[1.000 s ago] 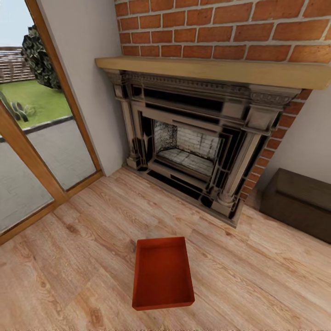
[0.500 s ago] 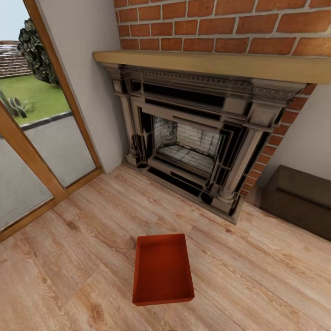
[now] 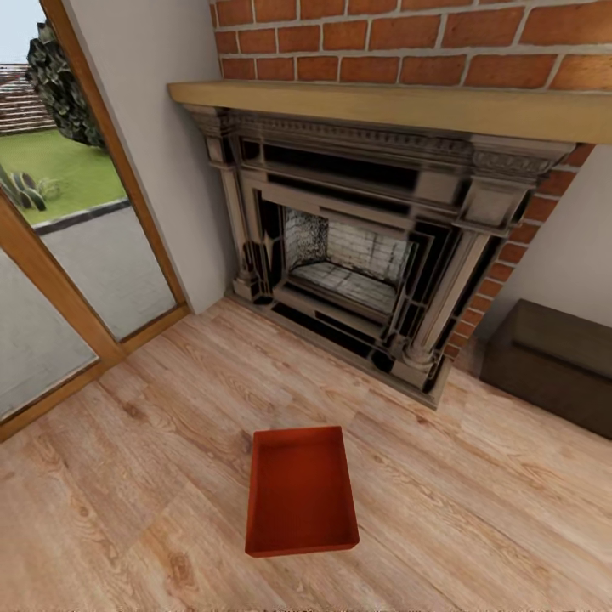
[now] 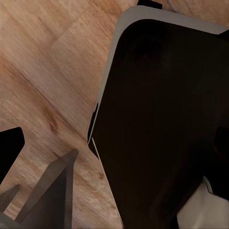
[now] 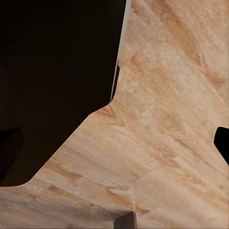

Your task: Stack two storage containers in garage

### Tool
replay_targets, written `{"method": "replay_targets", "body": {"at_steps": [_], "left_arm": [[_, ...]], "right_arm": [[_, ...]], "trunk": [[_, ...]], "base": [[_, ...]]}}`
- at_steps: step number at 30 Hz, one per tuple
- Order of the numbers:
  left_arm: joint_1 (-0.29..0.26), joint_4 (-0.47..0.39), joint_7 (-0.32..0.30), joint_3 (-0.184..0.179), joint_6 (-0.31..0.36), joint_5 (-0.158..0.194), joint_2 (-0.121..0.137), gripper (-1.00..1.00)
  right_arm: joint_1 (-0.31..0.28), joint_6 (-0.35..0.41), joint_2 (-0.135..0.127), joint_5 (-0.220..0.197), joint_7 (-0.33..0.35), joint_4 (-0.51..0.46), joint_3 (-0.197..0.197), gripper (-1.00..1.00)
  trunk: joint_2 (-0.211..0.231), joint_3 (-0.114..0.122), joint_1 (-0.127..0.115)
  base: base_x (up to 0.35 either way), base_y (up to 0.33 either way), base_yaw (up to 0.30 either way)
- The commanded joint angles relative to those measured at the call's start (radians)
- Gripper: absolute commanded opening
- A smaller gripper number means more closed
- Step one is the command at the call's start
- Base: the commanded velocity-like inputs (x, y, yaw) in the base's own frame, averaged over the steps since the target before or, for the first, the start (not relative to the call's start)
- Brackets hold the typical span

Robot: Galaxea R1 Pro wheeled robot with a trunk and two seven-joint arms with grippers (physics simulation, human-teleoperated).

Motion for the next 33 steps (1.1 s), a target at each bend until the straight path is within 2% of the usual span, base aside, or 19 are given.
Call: {"method": "replay_targets", "body": {"at_steps": [1,33], "left_arm": [[0.000,0.001,0.001,0.004,-0.003,0.001,0.000,1.00],[0.000,0.001,0.001,0.004,-0.003,0.001,0.000,1.00]], "right_arm": [[-0.001,-0.004,0.001,-0.006,-0.001,0.002,0.008,1.00],[-0.001,-0.007,0.001,-0.006,-0.002,0.002,0.008,1.00]], "trunk": [[-0.001,-0.002,0.000],[-0.001,-0.054,0.000]], "base": [[0.000,0.000,0.000],[0.000,0.000,0.000]]}}
